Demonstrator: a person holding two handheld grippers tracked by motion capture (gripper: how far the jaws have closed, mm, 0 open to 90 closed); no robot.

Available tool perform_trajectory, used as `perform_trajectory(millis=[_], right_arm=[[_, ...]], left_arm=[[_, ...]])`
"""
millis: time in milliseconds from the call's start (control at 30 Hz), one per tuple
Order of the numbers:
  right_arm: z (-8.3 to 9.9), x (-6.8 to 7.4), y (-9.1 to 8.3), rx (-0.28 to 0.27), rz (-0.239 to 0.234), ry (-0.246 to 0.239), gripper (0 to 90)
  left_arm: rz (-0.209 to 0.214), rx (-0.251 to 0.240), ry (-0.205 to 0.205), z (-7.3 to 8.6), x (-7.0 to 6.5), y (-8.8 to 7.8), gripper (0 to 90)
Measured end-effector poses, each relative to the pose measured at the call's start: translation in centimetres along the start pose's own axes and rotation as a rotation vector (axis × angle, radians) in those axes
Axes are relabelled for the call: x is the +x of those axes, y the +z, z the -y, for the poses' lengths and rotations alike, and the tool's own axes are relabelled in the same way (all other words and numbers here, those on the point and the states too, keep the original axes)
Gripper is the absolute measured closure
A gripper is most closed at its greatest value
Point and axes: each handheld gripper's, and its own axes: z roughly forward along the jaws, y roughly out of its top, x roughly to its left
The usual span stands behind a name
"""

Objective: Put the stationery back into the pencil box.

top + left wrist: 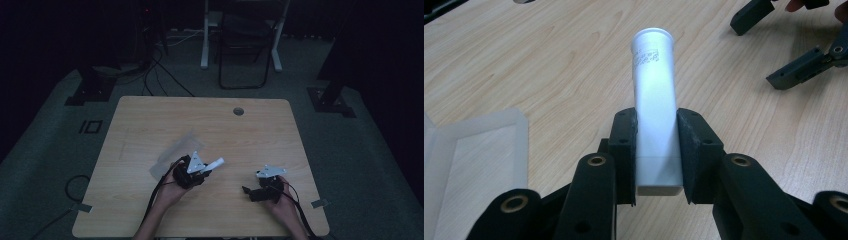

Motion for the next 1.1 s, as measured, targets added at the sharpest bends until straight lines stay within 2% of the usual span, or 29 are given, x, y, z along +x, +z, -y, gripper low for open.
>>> perform_trajectory(millis=[1100], right_arm=[[0.0,0.0,0.0,0.000,0.000,0.001,12.4]], left_arm=[[-0.050,-0.014,-0.020,0.4,1.4,-1.6,71.2]])
